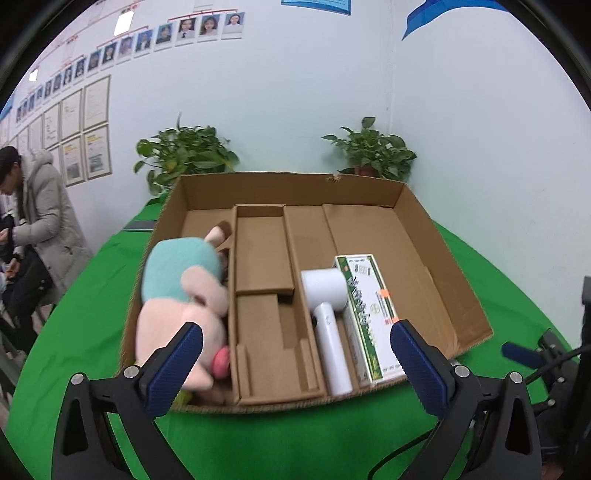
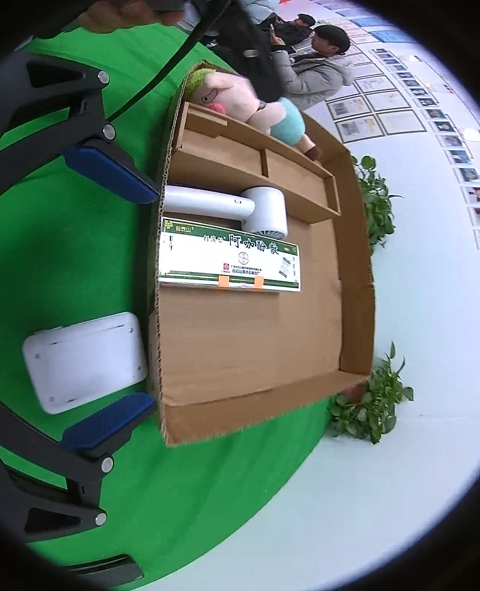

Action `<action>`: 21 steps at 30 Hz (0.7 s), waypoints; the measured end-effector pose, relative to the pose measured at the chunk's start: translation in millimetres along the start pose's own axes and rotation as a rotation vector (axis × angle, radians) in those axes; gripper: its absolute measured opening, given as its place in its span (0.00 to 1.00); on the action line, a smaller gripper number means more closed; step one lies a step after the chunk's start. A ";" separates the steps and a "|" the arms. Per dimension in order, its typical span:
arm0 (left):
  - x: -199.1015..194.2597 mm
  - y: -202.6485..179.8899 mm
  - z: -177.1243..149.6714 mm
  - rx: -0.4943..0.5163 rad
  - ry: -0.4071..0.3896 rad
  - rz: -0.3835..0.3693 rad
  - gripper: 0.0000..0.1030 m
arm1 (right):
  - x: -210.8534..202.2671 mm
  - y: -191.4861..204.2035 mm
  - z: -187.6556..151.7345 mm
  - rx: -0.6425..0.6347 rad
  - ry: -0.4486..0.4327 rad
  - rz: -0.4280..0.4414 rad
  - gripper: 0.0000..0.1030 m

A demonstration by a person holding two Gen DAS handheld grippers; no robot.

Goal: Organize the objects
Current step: 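Open both grippers and withdraw them from the large box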

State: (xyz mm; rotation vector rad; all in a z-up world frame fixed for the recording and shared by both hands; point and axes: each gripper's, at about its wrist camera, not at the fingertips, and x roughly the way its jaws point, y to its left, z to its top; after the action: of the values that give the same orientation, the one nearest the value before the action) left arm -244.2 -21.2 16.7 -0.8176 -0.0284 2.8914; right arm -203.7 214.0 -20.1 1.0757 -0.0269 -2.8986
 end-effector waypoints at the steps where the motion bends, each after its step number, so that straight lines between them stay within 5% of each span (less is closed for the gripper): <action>1: -4.9 -1.3 -4.2 -0.003 -0.007 0.008 0.99 | -9.9 3.6 -7.9 -0.009 -0.012 -0.007 0.99; 14: -29.2 -9.9 -41.6 -0.049 0.014 0.050 0.98 | -37.7 -0.1 -26.2 -0.070 -0.079 0.055 0.99; 21: -29.7 11.7 -47.2 -0.091 0.085 -0.056 0.98 | -22.5 -37.0 -40.7 -0.095 0.018 0.171 0.99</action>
State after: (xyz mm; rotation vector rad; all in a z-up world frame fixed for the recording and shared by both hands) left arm -196.0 -37.7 -8.8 -0.9388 -0.1729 2.8180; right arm -161.6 252.2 -37.5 1.0294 0.0187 -2.7096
